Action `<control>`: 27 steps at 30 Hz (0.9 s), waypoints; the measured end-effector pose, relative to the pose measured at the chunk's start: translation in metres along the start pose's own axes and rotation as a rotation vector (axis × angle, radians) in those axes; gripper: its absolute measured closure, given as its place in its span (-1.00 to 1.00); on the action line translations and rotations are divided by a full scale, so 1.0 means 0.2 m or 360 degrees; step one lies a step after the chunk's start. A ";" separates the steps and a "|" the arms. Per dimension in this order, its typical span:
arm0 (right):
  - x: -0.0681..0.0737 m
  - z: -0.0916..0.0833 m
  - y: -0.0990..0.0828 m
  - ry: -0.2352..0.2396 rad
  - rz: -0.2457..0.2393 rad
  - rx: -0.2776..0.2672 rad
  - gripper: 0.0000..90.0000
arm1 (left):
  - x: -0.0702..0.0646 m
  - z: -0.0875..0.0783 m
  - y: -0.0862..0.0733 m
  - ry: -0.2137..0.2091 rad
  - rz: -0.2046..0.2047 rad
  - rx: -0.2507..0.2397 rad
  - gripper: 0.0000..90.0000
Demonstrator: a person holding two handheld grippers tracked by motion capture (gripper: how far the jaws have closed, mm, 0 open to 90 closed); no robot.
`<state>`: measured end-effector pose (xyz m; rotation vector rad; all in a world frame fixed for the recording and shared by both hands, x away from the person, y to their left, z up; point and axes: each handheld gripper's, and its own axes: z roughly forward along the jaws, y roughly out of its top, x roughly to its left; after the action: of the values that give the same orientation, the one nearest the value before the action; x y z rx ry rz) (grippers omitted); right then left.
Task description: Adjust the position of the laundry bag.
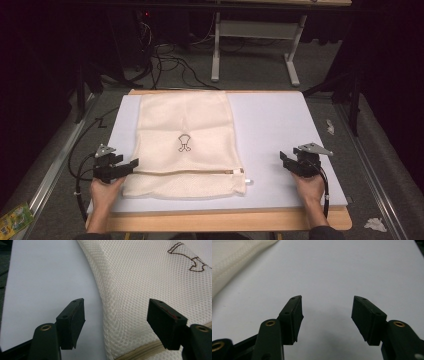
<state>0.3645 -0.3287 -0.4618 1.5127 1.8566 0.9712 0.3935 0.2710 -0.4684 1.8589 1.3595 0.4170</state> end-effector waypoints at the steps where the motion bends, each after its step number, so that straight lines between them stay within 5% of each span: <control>1: 0.01 0.00 0.01 0.0020 0.0015 0.0022 -0.03 | 0.00 0.00 0.00 0.0001 0.0002 0.0013 -0.34; 14: 0.07 0.02 0.01 0.0099 -0.0012 0.0123 0.01 | -0.03 0.02 0.00 0.0019 -0.0014 0.0088 -0.39; 27: 0.19 0.04 0.05 0.0280 -0.0040 0.0142 0.06 | -0.05 0.00 -0.01 0.0021 -0.0009 0.0097 -0.37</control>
<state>0.3684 -0.2890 -0.4583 1.4924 2.0619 1.0518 0.3885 0.2633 -0.4677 1.9047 1.4001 0.3898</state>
